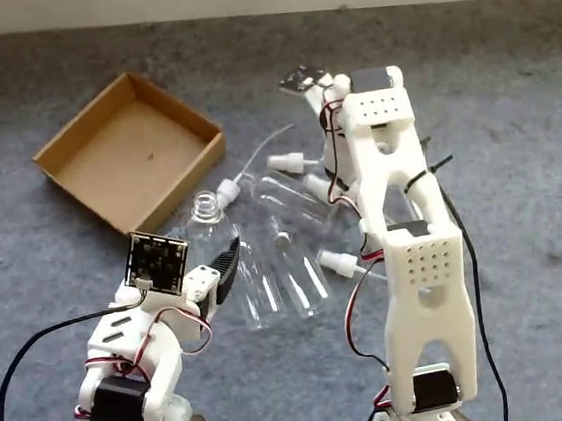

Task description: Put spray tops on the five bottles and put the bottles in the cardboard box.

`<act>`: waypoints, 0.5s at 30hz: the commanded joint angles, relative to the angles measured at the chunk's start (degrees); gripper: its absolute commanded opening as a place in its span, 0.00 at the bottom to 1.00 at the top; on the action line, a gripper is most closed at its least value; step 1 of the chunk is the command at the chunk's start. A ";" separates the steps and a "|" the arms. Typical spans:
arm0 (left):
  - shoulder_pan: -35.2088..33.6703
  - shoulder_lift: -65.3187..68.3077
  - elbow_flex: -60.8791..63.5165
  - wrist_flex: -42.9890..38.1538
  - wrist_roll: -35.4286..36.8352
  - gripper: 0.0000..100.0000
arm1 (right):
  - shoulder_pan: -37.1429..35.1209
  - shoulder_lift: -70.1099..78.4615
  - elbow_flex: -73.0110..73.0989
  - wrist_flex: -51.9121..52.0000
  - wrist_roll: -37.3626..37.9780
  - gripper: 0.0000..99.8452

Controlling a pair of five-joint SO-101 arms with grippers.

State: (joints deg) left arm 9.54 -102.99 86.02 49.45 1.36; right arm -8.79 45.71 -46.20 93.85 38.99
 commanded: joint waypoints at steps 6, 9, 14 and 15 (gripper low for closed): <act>-0.04 -0.75 -0.48 -1.23 0.26 0.15 | -0.92 -1.63 -3.47 3.03 0.18 0.24; -0.04 -0.75 -0.48 -1.23 0.26 0.15 | -0.84 -1.89 -3.74 6.02 0.18 0.24; -0.04 -0.75 -0.48 -1.23 0.26 0.15 | -1.71 -2.86 -4.97 6.90 0.18 0.24; -0.04 -0.75 -0.48 -1.23 0.26 0.15 | -1.71 -2.68 -4.79 6.81 0.18 0.24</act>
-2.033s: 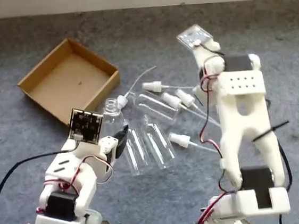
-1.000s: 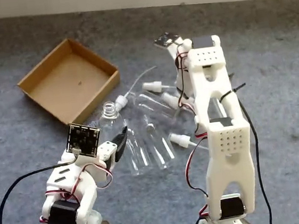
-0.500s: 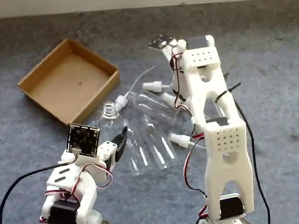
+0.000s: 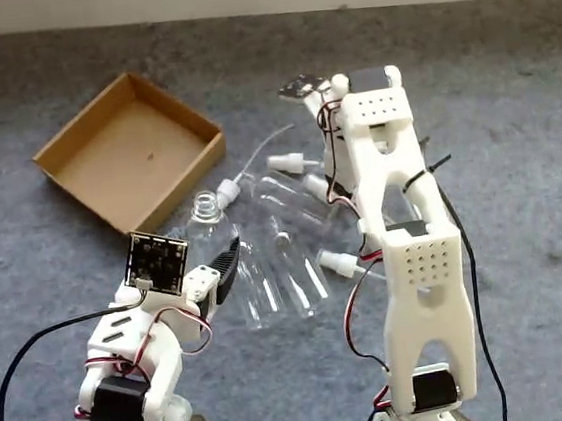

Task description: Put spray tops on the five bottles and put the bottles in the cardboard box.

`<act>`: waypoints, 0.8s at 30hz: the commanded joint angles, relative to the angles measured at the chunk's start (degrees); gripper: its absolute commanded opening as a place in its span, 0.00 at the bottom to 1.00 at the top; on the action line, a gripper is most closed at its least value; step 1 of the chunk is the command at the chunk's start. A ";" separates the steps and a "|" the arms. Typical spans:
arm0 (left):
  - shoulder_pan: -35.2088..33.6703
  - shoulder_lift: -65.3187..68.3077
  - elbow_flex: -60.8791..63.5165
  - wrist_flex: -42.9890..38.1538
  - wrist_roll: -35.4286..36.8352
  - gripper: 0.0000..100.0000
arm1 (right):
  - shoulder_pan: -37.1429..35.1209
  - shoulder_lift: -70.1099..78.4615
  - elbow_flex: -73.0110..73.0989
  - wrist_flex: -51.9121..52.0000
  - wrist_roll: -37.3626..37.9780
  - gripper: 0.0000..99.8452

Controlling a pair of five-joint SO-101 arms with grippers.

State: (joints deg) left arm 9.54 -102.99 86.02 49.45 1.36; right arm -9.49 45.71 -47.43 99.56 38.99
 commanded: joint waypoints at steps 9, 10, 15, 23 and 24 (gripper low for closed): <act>-0.04 -0.75 -0.22 -1.23 0.26 0.15 | -1.10 5.93 -4.00 -5.67 0.18 0.24; -0.04 -0.75 -0.22 -1.23 0.26 0.15 | -1.01 6.81 -4.09 -6.37 0.26 0.24; -0.04 -0.75 -0.22 -1.23 0.26 0.15 | -0.66 7.60 -4.09 -7.16 0.18 0.24; -0.04 -0.75 -0.13 -1.23 0.26 0.15 | -1.10 5.23 -7.08 -3.30 0.18 0.16; -0.04 -0.75 -0.13 -1.23 0.26 0.15 | -1.10 5.14 -7.69 -2.24 0.18 0.16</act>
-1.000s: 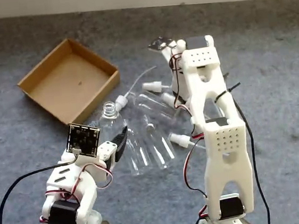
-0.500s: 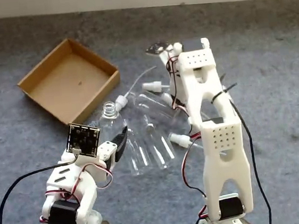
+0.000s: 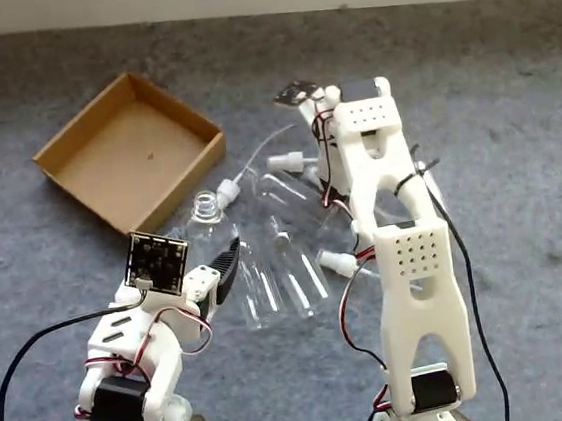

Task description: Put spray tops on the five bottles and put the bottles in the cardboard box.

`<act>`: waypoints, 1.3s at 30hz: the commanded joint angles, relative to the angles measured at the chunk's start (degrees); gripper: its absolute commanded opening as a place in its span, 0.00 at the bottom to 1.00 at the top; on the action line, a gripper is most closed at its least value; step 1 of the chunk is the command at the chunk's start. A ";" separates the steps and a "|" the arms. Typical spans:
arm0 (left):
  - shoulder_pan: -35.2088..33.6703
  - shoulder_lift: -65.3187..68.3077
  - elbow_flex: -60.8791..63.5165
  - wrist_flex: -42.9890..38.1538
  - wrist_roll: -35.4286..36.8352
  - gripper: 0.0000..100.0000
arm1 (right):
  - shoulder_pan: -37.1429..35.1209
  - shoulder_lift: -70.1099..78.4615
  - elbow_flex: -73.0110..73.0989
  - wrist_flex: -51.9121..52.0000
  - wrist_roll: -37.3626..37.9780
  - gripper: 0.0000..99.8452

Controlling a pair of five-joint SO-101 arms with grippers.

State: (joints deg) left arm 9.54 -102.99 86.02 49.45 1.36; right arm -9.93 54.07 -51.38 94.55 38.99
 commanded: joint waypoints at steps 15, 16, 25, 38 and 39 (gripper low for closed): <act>-0.04 -0.75 -0.04 -1.23 0.26 0.15 | -0.57 -3.82 -6.90 6.29 0.35 0.27; -0.04 -0.75 -0.04 -1.23 0.26 0.15 | -0.57 -3.82 -7.87 6.29 0.18 0.27; -0.04 -0.75 -0.04 -1.23 0.26 0.15 | 0.04 -3.30 -15.60 6.29 -2.99 0.26; -0.04 -0.75 -0.04 -1.23 0.26 0.15 | 3.82 4.18 -15.69 6.46 -3.43 0.21; -0.04 -0.75 -0.04 -1.23 0.26 0.15 | 3.82 4.18 -15.69 6.55 -3.43 0.21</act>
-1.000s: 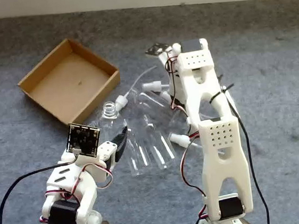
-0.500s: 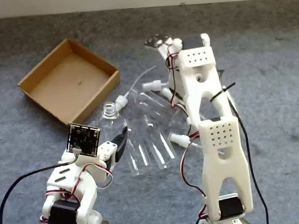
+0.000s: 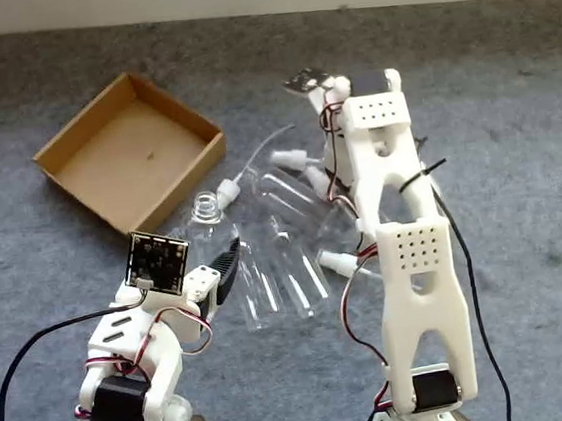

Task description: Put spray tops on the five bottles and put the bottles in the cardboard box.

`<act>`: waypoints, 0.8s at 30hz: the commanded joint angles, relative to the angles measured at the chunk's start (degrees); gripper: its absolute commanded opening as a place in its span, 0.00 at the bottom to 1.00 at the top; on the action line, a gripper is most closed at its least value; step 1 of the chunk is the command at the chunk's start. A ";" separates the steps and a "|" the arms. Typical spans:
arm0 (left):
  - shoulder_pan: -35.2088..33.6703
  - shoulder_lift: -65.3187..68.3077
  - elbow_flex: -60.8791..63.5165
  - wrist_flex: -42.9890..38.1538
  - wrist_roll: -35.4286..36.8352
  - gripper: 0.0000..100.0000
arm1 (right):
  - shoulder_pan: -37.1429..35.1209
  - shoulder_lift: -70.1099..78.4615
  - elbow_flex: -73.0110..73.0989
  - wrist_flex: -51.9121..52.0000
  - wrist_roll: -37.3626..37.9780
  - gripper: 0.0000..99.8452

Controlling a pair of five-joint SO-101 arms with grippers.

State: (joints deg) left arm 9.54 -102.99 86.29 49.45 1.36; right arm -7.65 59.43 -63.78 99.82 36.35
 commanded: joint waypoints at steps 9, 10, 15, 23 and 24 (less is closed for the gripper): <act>-0.04 -0.75 -0.31 -1.23 0.26 0.15 | 1.54 -1.27 -3.47 1.36 -4.13 0.21; -0.04 -0.75 -0.31 -1.23 0.26 0.15 | 1.45 -1.36 -3.47 1.36 -4.04 0.21; -0.04 -0.75 -0.31 -1.23 0.26 0.15 | 0.04 -3.65 -2.86 1.36 -4.04 0.20; -0.04 -0.75 -0.31 -1.23 0.26 0.15 | -0.31 -0.13 -2.77 1.36 -2.73 0.20; -0.04 -0.75 -0.31 -1.23 0.26 0.15 | -0.31 -0.04 -2.77 1.36 -2.20 0.21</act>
State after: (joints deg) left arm 9.54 -102.99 86.29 49.45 1.36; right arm -7.12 60.31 -63.78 99.91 32.92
